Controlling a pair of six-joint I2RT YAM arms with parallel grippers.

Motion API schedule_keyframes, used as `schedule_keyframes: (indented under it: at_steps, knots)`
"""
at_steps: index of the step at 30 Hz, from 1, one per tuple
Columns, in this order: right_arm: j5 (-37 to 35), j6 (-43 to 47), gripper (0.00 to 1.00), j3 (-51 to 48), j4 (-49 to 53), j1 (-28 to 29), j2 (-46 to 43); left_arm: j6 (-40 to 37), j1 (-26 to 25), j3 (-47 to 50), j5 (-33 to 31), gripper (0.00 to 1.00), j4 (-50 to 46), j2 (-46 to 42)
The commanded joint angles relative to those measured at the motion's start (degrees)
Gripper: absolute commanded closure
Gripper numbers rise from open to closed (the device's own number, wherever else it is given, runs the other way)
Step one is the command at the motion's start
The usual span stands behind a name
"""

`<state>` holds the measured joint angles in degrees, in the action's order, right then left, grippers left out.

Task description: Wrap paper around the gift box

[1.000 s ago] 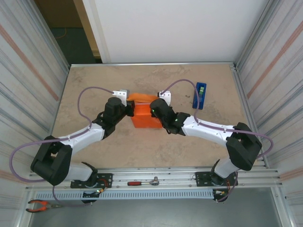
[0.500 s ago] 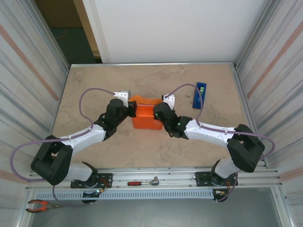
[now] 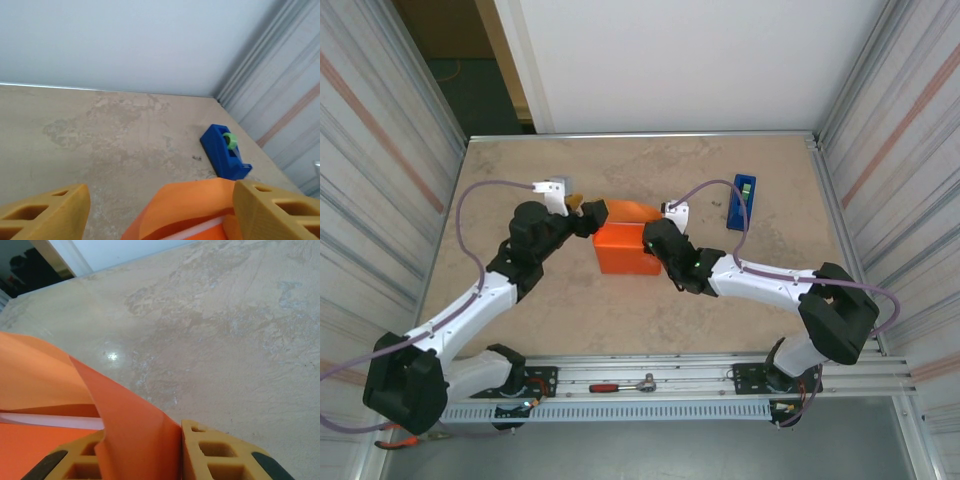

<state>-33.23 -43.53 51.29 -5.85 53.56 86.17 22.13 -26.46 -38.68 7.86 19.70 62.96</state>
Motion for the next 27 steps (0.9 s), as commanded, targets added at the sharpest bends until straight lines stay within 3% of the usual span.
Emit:
schedule_keyframes:
  at_steps: [1, 10, 12, 17, 21, 23, 27]
  knots:
    - [2.86, -1.15, 0.75, -2.37, 7.16, 1.6, 2.07, -0.51, -0.54, 0.9, 3.43, 0.31, -3.07, -1.08]
    - [2.88, -1.87, 0.74, -1.93, 7.61, 1.72, 2.74, -2.32, -4.97, 2.7, -0.93, 0.46, -1.35, 4.11]
    - [2.9, -1.89, 0.74, -1.8, 7.69, 1.72, 2.94, -2.76, -4.98, 2.32, -1.66, 0.53, -1.09, 5.57]
    - [2.91, -2.01, 0.74, -1.72, 7.91, 1.68, 2.86, -4.69, -4.93, 0.7, -2.11, 0.84, -1.22, 8.94]
    - [2.76, -2.17, 0.74, -1.89, 8.09, 1.72, 2.52, -5.12, -5.01, 0.37, -2.92, 0.98, -1.15, 9.86]
    - [2.69, -2.32, 0.74, -1.98, 8.3, 1.74, 2.44, -5.08, -4.99, 0.18, -3.35, 0.83, -1.46, 9.9]
    - [2.58, -2.36, 0.74, -2.07, 8.51, 1.72, 2.27, -4.92, -4.95, -0.01, -4.37, 0.32, -2.15, 9.1]
